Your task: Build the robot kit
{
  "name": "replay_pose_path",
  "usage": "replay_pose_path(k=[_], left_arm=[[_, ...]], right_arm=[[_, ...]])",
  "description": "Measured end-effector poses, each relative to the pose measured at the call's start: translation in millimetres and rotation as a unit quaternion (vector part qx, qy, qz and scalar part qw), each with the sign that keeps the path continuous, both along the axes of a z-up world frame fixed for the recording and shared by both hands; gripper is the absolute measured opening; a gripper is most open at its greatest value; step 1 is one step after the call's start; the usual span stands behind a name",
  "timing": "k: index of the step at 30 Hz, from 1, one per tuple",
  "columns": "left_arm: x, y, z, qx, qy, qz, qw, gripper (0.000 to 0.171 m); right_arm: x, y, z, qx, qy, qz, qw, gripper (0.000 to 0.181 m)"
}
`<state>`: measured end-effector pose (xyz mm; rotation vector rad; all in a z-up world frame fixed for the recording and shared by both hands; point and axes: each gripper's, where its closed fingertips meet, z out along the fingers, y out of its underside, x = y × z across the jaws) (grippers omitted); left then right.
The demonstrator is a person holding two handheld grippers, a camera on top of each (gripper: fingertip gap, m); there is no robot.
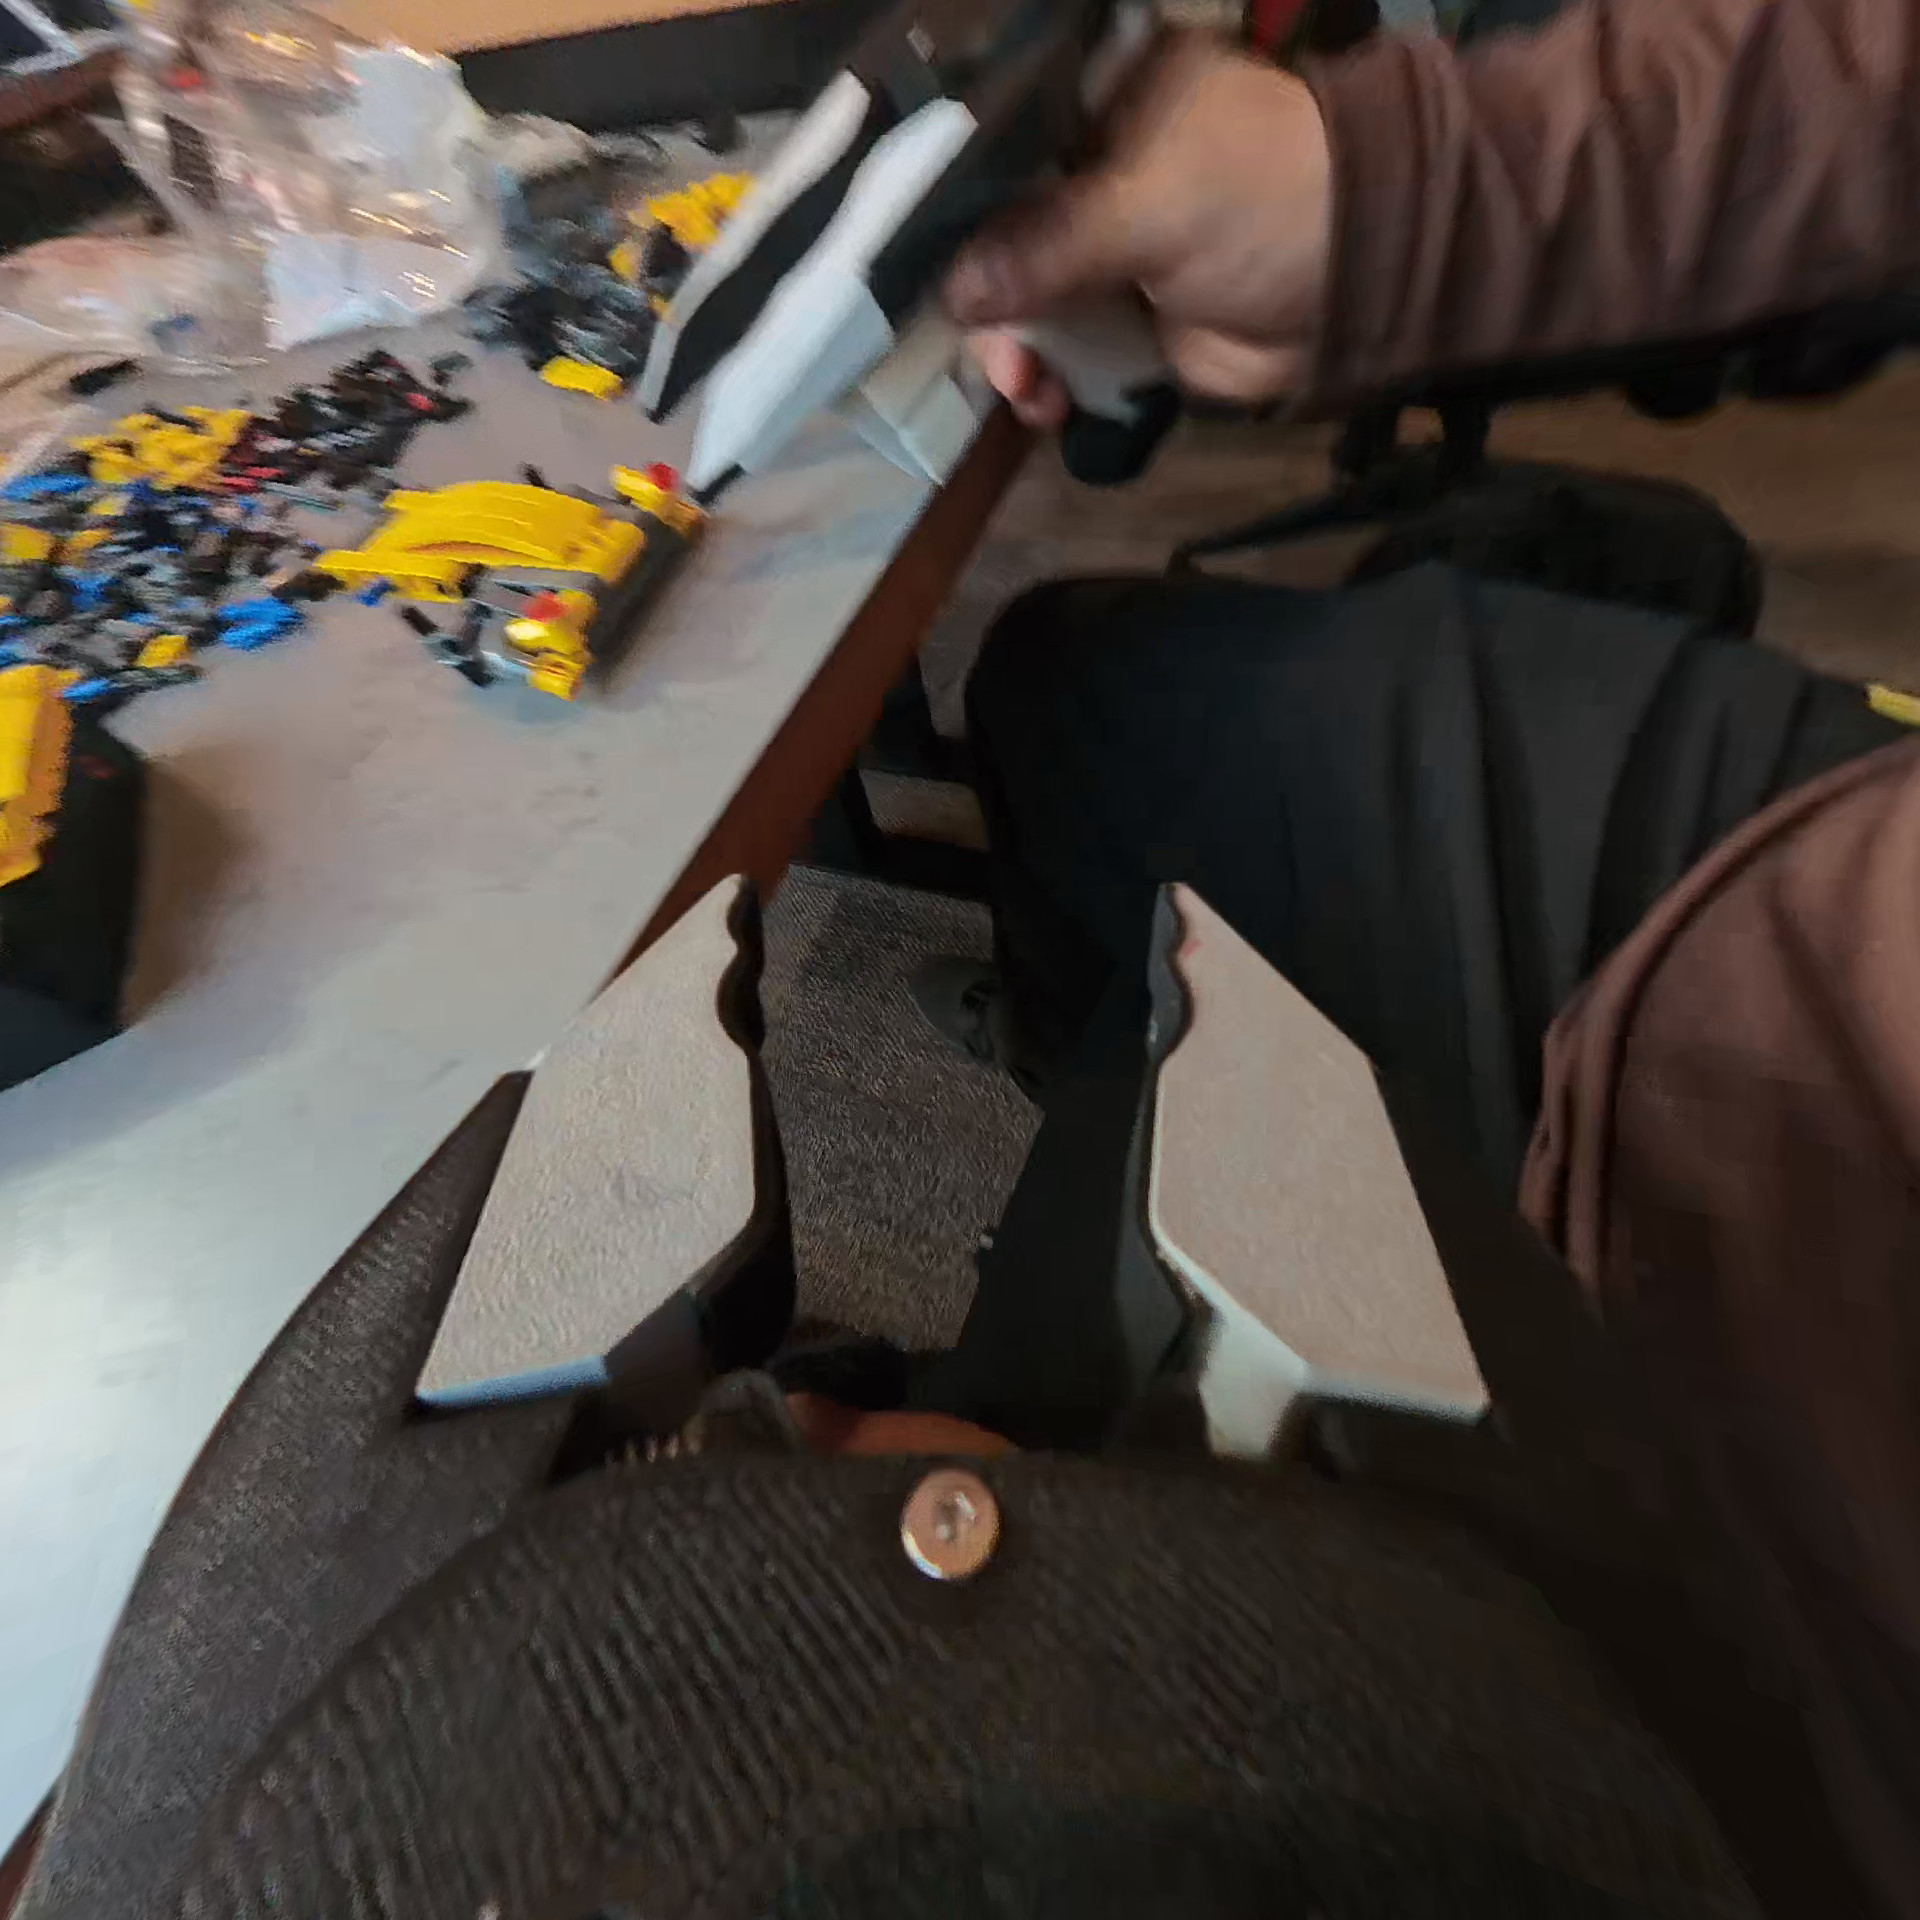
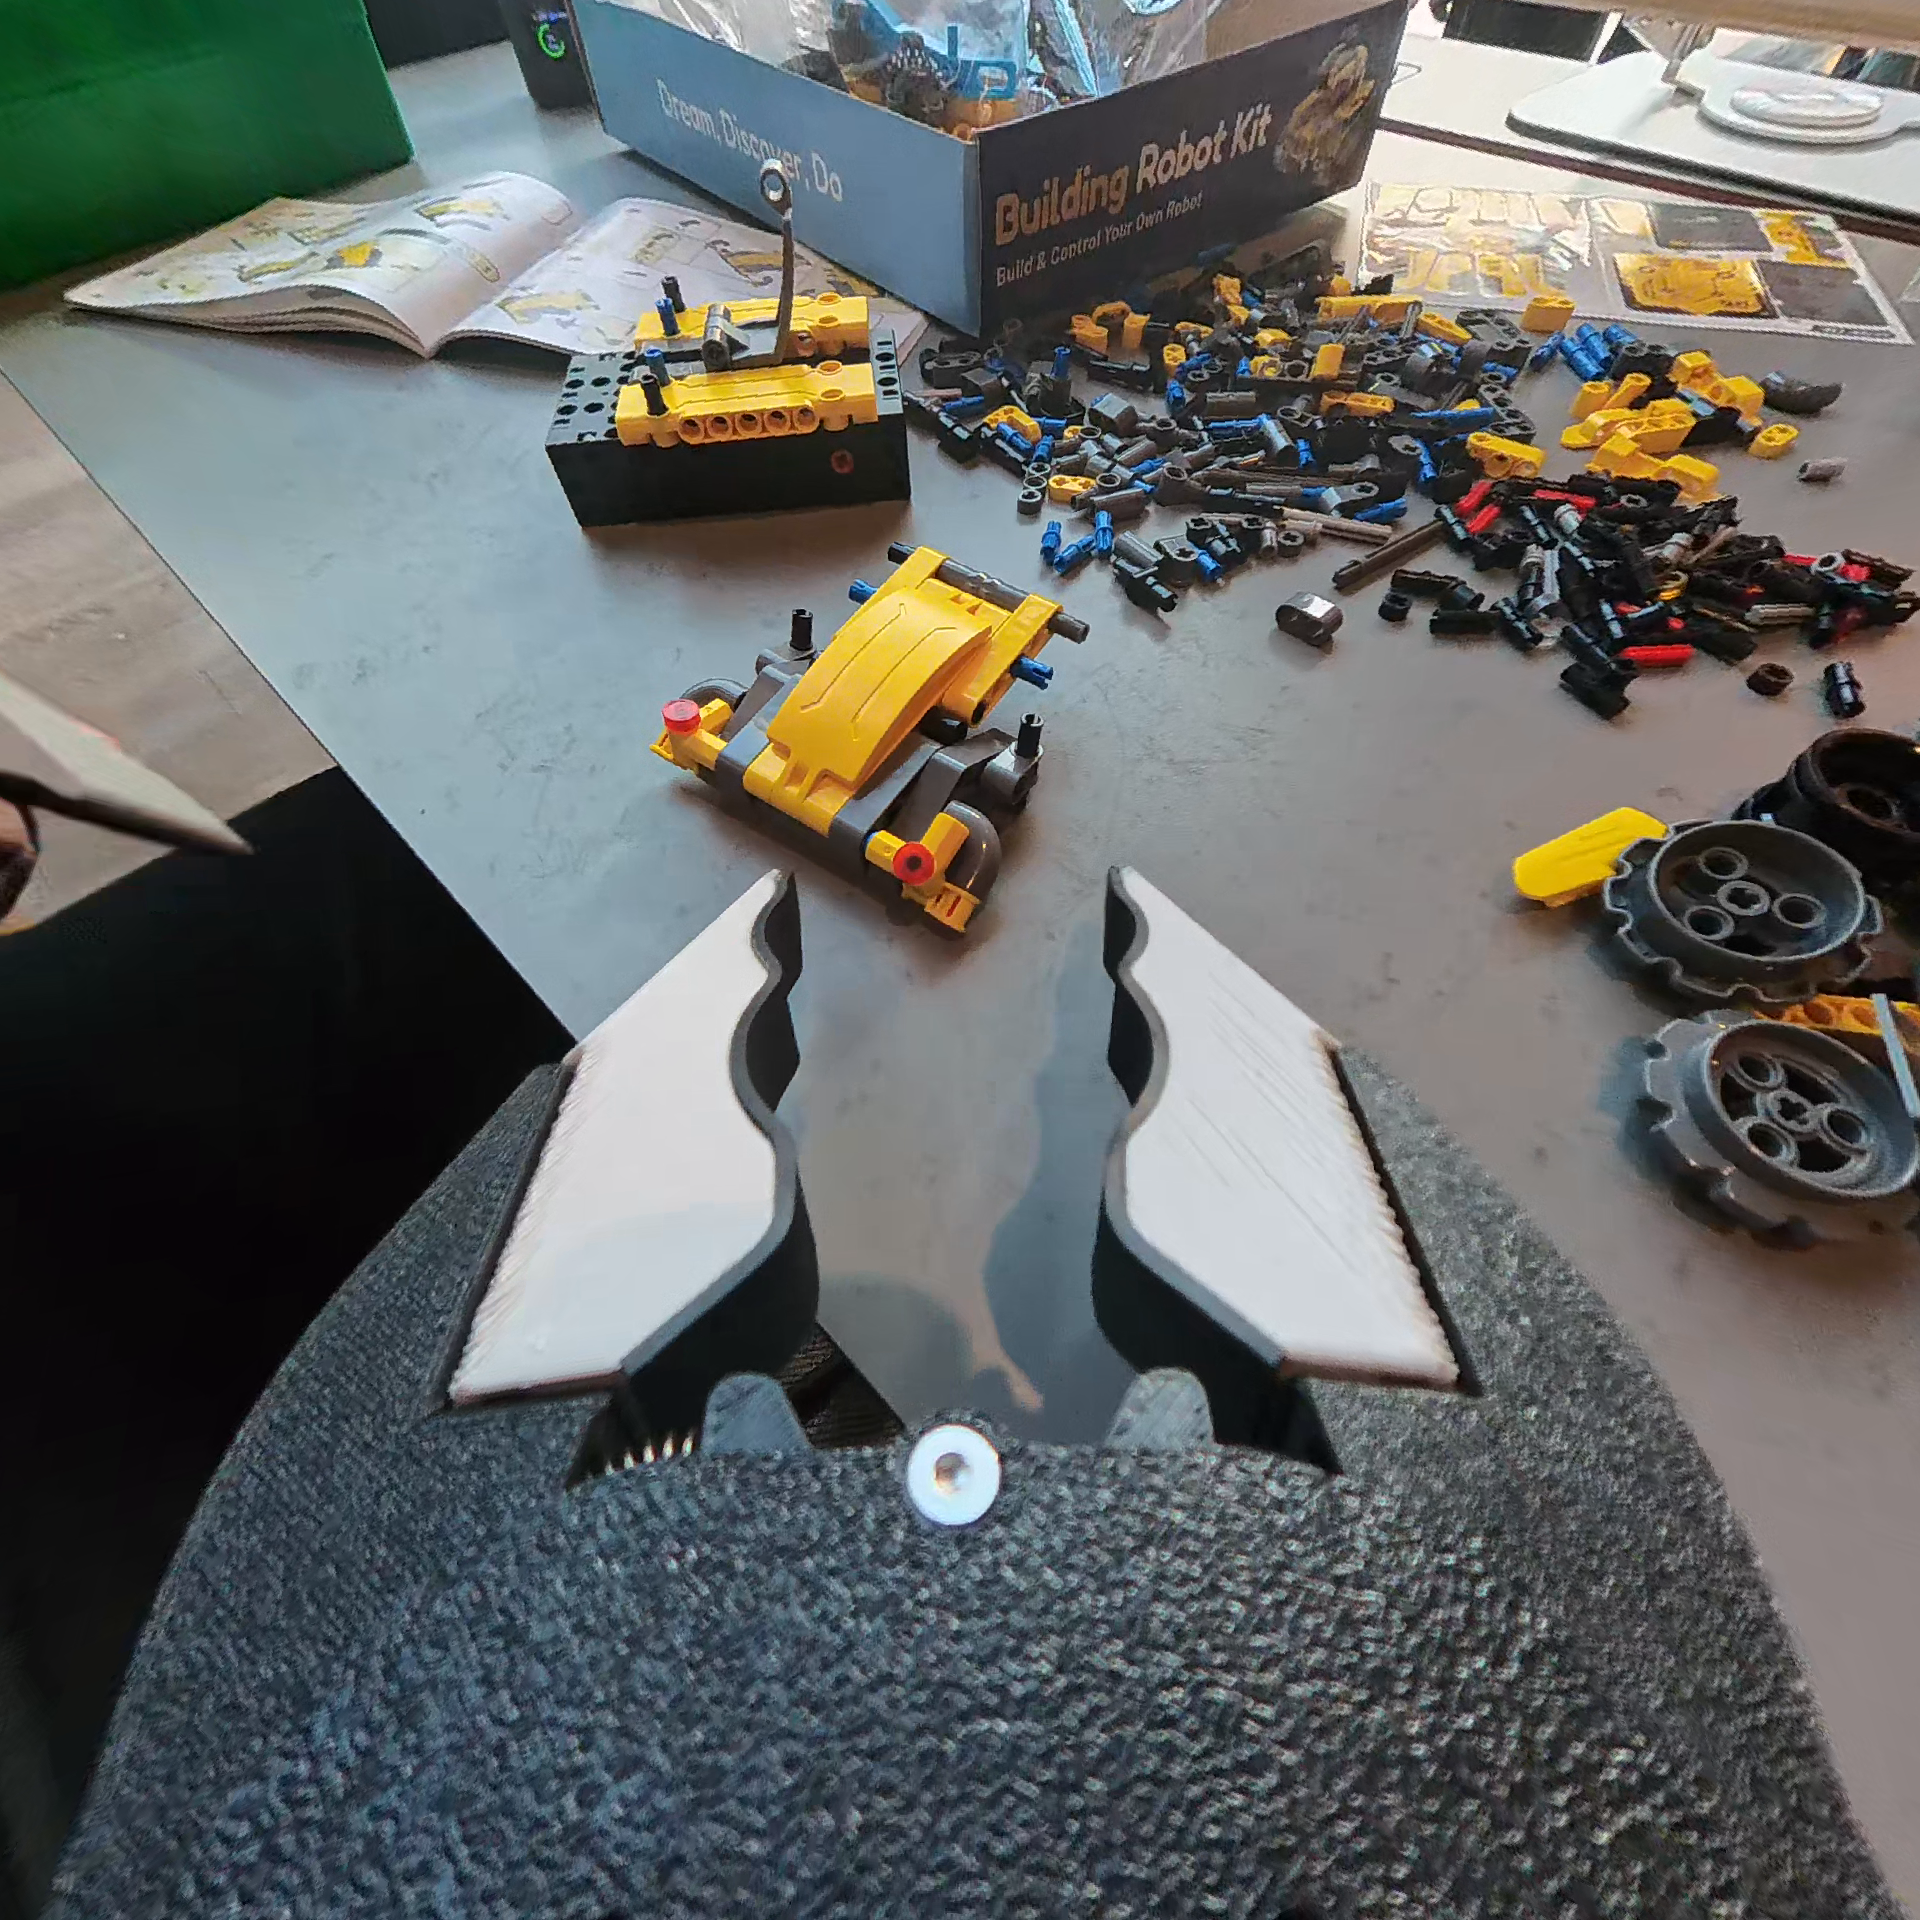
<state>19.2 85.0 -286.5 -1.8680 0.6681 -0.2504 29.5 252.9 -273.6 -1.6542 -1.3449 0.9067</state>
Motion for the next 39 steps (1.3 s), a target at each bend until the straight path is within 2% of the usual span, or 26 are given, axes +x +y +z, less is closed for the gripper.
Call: replay_pose_path(k=[2,4,6,9,11,14,17,19,25,26,28,30,32,34,36,39], left_arm=[[-17,6,27,0.022,-0.044,0.054,0.997,0.075],[-55,17,51,0.042,-0.039,0.148,0.987,0.072],[-90,29,60,0.016,-0.035,0.200,0.979,0.075],[-146,54,58,-0.034,-0.039,0.264,0.963,0.082],[-171,71,49,-0.063,-0.044,0.278,0.957,0.081],[-180,88,20,-0.144,-0.046,0.267,0.952,0.082],[-182,96,4,-0.171,-0.020,0.266,0.949,0.067],[-181,98,4,-0.170,-0.012,0.270,0.948,0.061],[-148,86,2,-0.170,-0.004,0.253,0.952,0.060],[-143,82,2,-0.167,-0.006,0.254,0.953,0.062],[-135,73,4,-0.159,-0.008,0.261,0.952,0.079],[-124,63,20,-0.115,-0.010,0.264,0.958,0.079],[-88,55,41,-0.067,-0.047,0.215,0.973,0.076],[-34,43,49,-0.048,-0.091,0.124,0.987,0.072],[20,28,40,-0.056,-0.134,0.028,0.989,0.068],[70,6,9,-0.093,-0.155,-0.060,0.982,0.062]], right_arm=[[0,-1,0,-0.001,0.000,0.002,1.000,0.055],[0,-3,1,0.001,0.001,0.005,1.000,0.055],[-1,-6,3,0.000,0.004,0.011,1.000,0.054],[-3,-9,1,-0.001,0.001,0.020,1.000,0.054],[-4,-10,-1,-0.002,0.000,0.024,1.000,0.054],[-6,-13,0,-0.003,0.001,0.031,1.000,0.054],[-5,-17,1,0.002,0.001,0.036,0.999,0.054],[-5,-17,1,0.004,0.001,0.038,0.999,0.054],[-4,-15,2,-0.001,0.003,0.038,0.999,0.054],[-4,-14,2,-0.001,0.004,0.037,0.999,0.054],[-3,-13,2,-0.001,0.004,0.034,0.999,0.054],[-1,-11,4,-0.001,0.008,0.030,1.000,0.054],[1,-10,8,-0.002,0.014,0.028,1.000,0.054],[2,-10,10,-0.004,0.019,0.027,0.999,0.053],[2,-10,10,-0.008,0.021,0.027,0.999,0.053],[1,-9,12,-0.003,0.024,0.026,0.999,0.053]])
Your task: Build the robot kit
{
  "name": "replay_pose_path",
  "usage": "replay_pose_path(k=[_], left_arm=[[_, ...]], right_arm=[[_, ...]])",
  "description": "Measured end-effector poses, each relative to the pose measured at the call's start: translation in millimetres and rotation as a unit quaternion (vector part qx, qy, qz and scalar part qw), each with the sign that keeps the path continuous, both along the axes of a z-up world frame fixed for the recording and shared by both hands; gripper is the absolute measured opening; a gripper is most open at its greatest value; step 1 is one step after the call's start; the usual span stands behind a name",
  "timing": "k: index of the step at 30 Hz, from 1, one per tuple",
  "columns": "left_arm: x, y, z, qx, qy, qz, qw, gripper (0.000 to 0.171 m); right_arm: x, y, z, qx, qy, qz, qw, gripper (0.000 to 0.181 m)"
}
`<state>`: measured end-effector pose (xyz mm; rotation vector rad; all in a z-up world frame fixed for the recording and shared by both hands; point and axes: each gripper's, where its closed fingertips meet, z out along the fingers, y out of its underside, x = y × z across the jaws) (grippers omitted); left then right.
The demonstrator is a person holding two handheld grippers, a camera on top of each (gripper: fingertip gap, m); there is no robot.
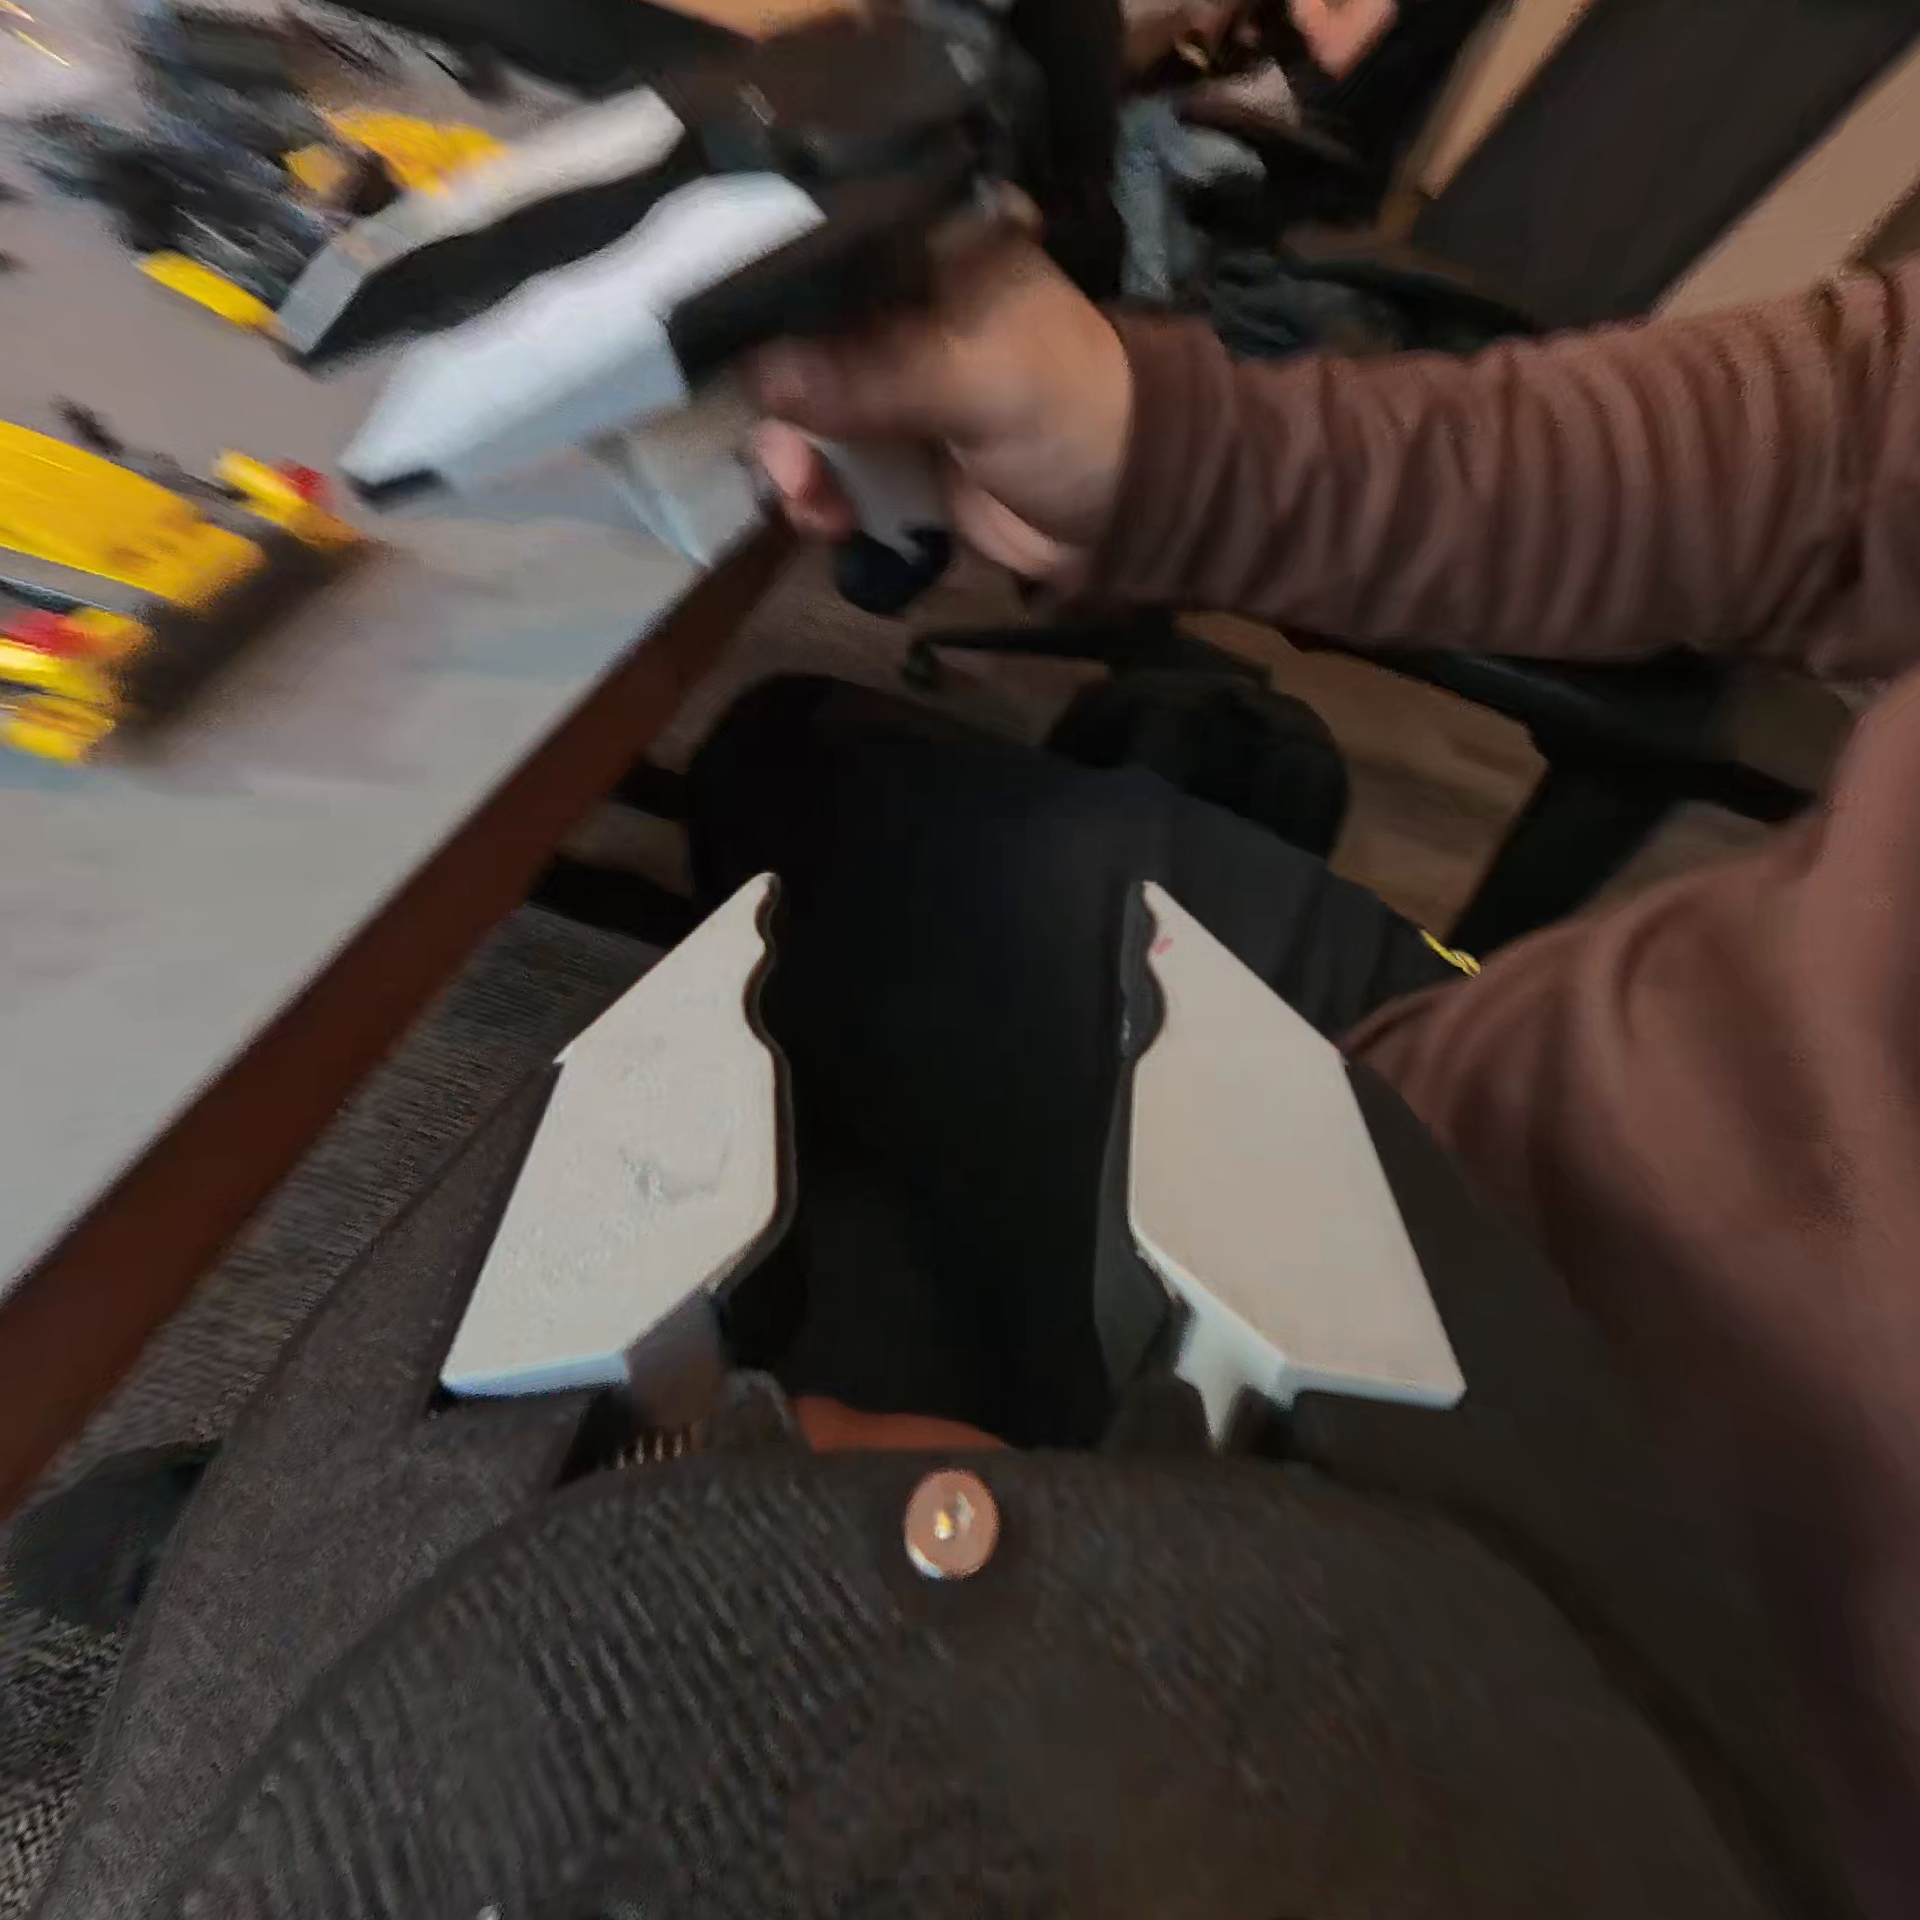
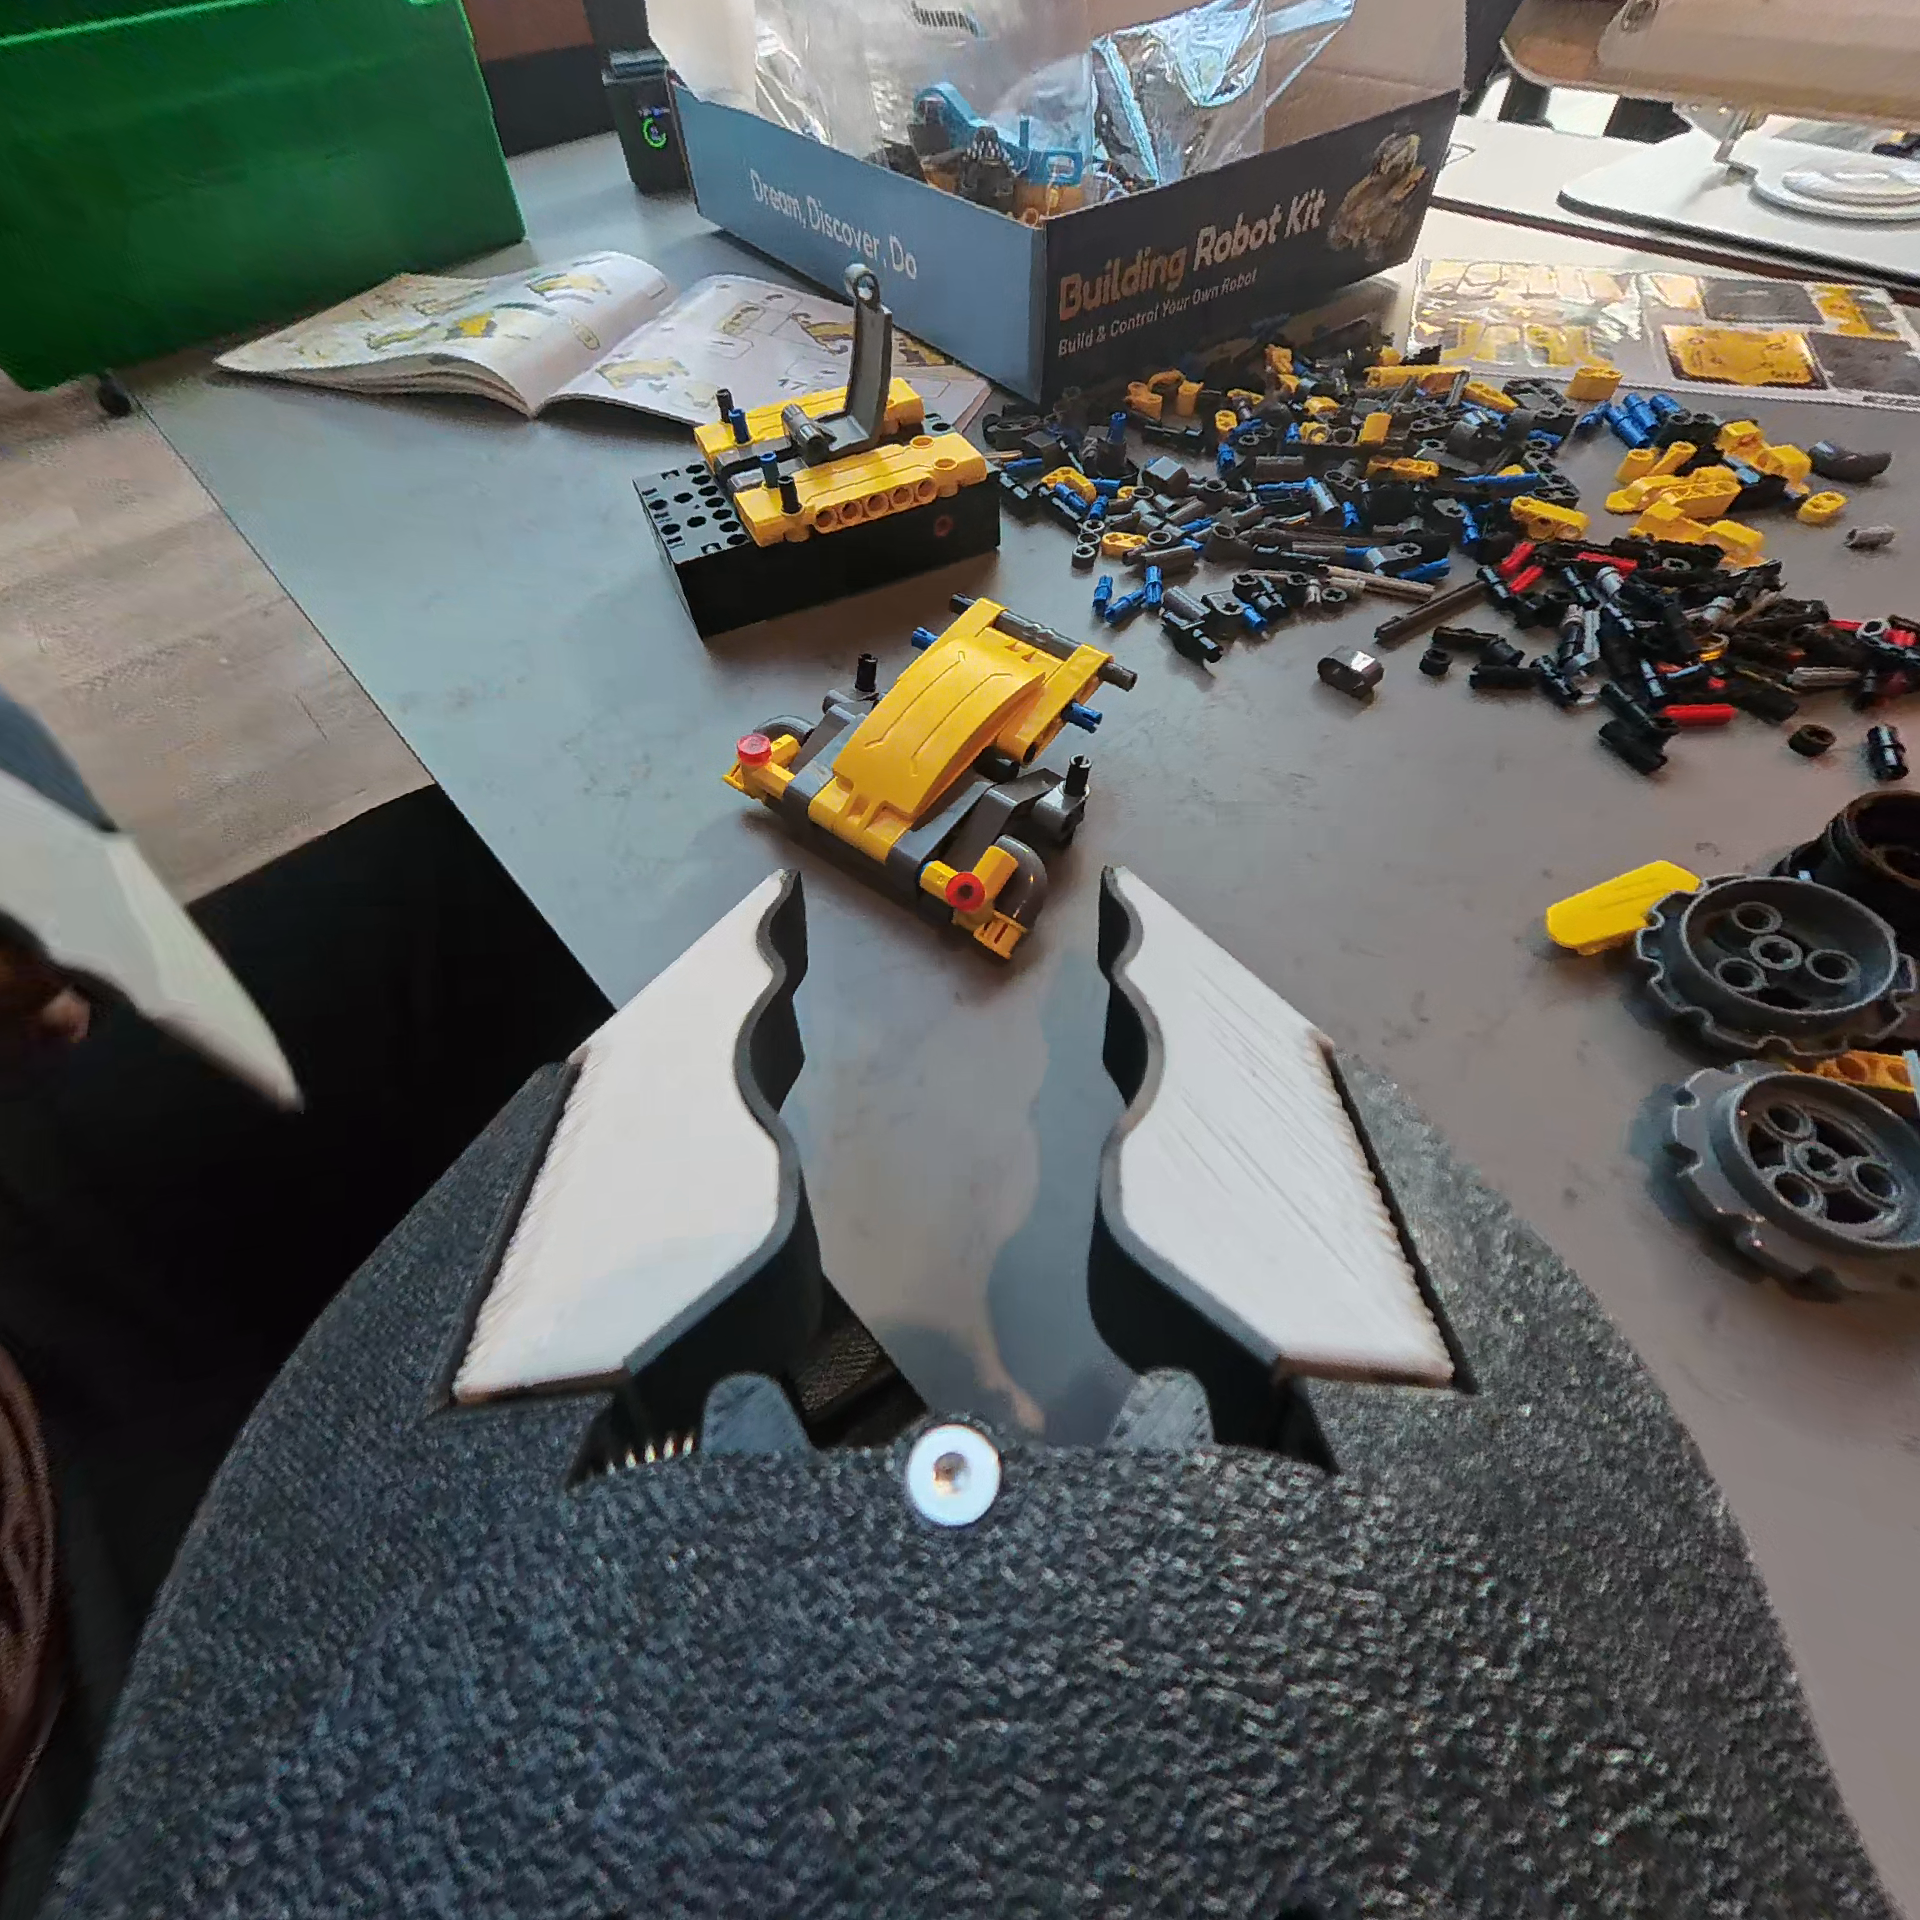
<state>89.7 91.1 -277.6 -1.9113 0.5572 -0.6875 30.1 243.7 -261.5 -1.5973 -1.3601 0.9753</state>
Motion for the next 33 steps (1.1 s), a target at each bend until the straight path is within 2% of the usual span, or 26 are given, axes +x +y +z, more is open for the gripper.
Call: replay_pose_path(k=[2,3,6,9,12,15,21,23,26,33], left_arm=[[14,-15,-23,-0.035,0.054,-0.053,0.997,0.066],[12,-18,-32,-0.029,0.090,-0.062,0.994,0.070],[-3,-17,-50,0.007,0.188,-0.063,0.980,0.065],[-7,-19,-59,-0.001,0.217,-0.071,0.974,0.064],[-15,-19,-70,-0.015,0.236,-0.071,0.969,0.061],[-26,-14,-78,-0.030,0.233,-0.063,0.970,0.060],[-36,4,-83,-0.073,0.176,-0.049,0.980,0.058],[-35,8,-83,-0.080,0.170,-0.059,0.980,0.058],[-31,17,-78,-0.061,0.181,-0.073,0.979,0.058],[-17,32,-57,-0.027,0.151,-0.090,0.984,0.058]], right_arm=[[-1,-3,4,0.008,0.005,0.004,1.000,0.052],[-1,-5,4,0.013,0.007,0.008,1.000,0.052],[-6,-13,1,0.034,0.002,0.030,0.999,0.052],[-12,-19,-3,0.043,-0.006,0.050,0.998,0.051],[-18,-29,4,0.030,0.016,0.069,0.997,0.050],[-19,-31,5,0.030,0.016,0.078,0.996,0.049],[-21,-38,9,-0.008,0.021,0.117,0.993,0.039],[-21,-43,10,-0.017,0.019,0.141,0.990,0.029],[-20,-53,7,-0.019,0.004,0.182,0.983,0.015],[-16,-67,-4,0.012,-0.030,0.229,0.973,0.017]])
